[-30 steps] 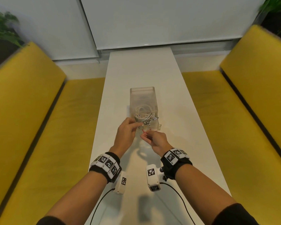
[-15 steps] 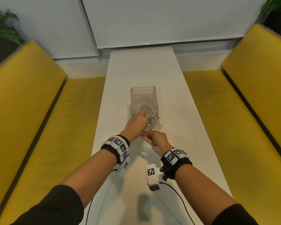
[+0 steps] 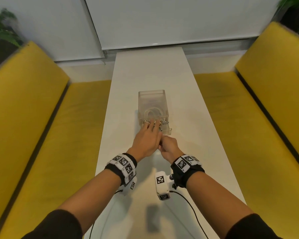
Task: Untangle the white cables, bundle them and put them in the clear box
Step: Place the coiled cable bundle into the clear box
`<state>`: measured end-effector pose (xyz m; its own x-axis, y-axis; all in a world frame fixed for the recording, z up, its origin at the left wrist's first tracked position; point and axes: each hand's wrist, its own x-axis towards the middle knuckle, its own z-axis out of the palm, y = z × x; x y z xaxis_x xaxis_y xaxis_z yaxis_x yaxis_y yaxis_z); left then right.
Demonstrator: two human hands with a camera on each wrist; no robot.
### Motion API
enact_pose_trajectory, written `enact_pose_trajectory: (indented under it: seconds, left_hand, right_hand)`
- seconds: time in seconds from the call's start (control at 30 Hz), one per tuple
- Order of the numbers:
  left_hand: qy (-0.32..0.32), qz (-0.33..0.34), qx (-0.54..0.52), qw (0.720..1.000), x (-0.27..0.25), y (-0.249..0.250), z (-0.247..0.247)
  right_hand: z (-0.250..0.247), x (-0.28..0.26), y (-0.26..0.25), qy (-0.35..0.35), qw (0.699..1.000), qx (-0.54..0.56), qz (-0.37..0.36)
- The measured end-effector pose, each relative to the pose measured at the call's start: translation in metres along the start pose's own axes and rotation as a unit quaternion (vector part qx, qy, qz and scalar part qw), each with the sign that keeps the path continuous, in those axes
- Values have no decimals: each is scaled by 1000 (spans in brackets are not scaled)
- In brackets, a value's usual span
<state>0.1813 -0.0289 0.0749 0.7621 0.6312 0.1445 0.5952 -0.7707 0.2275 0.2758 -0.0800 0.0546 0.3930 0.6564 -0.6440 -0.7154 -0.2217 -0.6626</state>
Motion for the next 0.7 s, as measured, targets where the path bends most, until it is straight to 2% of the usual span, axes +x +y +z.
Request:
enact_pose_trajectory:
  seconds: [0.07, 0.23, 0.4, 0.5, 0.57, 0.63, 0.7]
  left_hand:
    - [12, 33, 52, 998, 1, -4, 1]
    - [-32, -43, 8, 999, 11, 2, -2]
    - [-79, -78, 22, 994, 25, 7, -4]
    - [-66, -110, 50, 991, 35, 13, -12]
    - [-48, -86, 25, 995, 38, 14, -9]
    - [-84, -44, -6, 995, 38, 9, -2]
    - [-126, -5, 17, 992, 37, 3, 1]
  right_hand:
    - [1, 1, -1, 6, 1000, 3, 0]
    - [5, 5, -3, 22, 1000, 0, 14]
    - [8, 5, -6, 32, 998, 44, 19]
    - [9, 8, -8, 28, 998, 42, 27]
    - [8, 10, -9, 24, 999, 41, 26]
    - [8, 11, -8, 20, 999, 35, 18]
    - [8, 12, -6, 6, 999, 34, 3]
